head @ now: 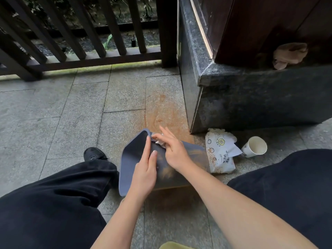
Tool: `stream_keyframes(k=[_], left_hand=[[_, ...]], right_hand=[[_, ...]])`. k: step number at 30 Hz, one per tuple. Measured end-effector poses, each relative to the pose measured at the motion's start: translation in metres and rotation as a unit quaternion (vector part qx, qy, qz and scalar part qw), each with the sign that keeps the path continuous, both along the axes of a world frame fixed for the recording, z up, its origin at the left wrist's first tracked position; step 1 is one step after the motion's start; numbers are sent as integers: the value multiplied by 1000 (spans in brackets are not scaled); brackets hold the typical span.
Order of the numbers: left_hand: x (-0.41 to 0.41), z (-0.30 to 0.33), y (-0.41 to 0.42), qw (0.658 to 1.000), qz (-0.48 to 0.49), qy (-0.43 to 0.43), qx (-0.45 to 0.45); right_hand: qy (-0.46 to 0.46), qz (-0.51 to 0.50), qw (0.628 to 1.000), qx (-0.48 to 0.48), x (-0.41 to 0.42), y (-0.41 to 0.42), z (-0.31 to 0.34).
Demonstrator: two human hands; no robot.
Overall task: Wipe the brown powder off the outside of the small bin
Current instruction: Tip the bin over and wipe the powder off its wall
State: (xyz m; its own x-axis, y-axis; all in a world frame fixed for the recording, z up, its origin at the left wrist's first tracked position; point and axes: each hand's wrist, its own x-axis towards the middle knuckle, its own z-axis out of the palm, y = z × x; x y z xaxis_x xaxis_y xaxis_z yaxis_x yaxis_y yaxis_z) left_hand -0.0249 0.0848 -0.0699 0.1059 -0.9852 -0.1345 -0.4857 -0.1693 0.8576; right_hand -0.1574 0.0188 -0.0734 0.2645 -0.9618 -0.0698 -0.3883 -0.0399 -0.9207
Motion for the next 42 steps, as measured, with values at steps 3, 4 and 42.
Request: stream_keyframes(k=[3,4,42], left_hand=[[1,1,-1,1000,17,0,3],[2,0,-2,1000,21,1,2],[2,5,12,996,75,-41,-15]], right_hand=[[-20,-6,1000,11,4,-6,-2],[-23,-9,1000,13,4,-4,-5],[116,-79,986,88,-50,32,-57]])
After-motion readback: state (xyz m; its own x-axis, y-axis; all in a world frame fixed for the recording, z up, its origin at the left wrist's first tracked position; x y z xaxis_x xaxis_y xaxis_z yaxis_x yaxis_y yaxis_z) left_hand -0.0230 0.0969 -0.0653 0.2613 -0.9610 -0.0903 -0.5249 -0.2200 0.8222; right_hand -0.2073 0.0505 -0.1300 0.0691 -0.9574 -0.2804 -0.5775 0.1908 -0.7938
